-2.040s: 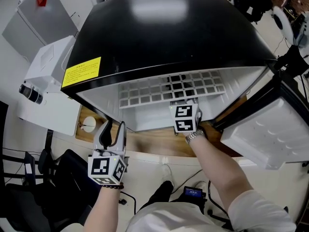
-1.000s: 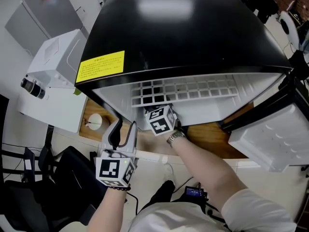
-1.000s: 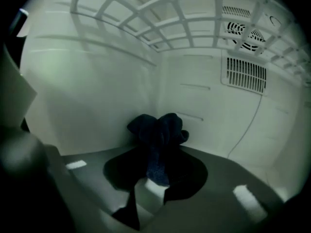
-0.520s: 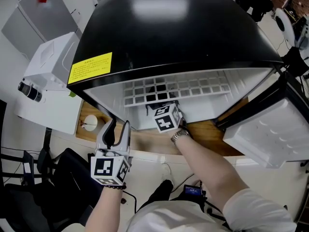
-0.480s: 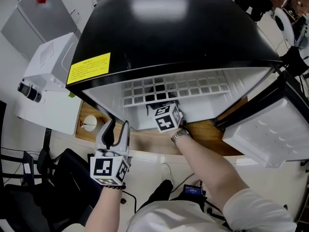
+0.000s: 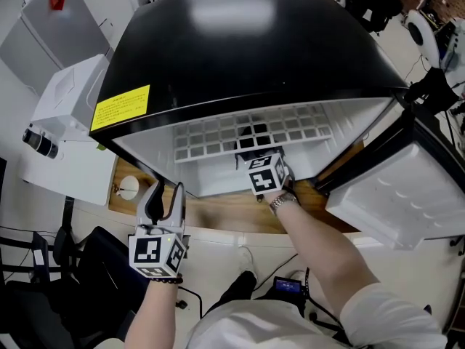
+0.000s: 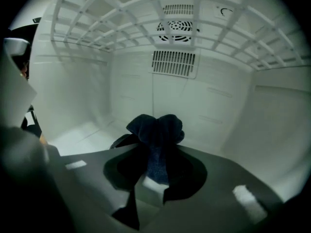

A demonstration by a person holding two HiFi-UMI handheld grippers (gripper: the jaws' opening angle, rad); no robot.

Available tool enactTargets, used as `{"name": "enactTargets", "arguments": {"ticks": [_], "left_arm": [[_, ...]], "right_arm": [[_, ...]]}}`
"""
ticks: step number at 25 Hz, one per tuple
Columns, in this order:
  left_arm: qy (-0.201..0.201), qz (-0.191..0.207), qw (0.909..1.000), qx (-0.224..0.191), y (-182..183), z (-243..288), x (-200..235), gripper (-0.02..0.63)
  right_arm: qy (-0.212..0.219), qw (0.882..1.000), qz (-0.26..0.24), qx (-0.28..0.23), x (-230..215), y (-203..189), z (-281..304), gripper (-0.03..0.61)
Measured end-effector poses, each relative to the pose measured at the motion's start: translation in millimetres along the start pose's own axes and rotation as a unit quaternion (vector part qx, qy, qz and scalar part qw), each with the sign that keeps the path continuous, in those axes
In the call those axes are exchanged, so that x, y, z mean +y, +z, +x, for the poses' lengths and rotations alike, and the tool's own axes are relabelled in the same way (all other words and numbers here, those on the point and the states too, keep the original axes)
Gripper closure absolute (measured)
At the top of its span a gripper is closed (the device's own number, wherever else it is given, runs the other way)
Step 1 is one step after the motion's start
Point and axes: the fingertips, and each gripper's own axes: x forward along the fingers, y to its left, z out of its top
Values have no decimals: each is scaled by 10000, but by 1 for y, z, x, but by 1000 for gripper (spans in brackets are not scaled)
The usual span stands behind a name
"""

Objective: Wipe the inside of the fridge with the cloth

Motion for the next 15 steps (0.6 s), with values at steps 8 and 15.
{"name": "enactTargets", "arguments": {"ticks": [8,15], "left_arm": [[63,-51,10000,27,-1,0,0,448],[79,-60,9999,44,-1,0,1,446]], "right_arm": [[-446,9987,102,243,-53,-23,-11,479],[-749,9962,195,393,-81,-33,-19,479]]}}
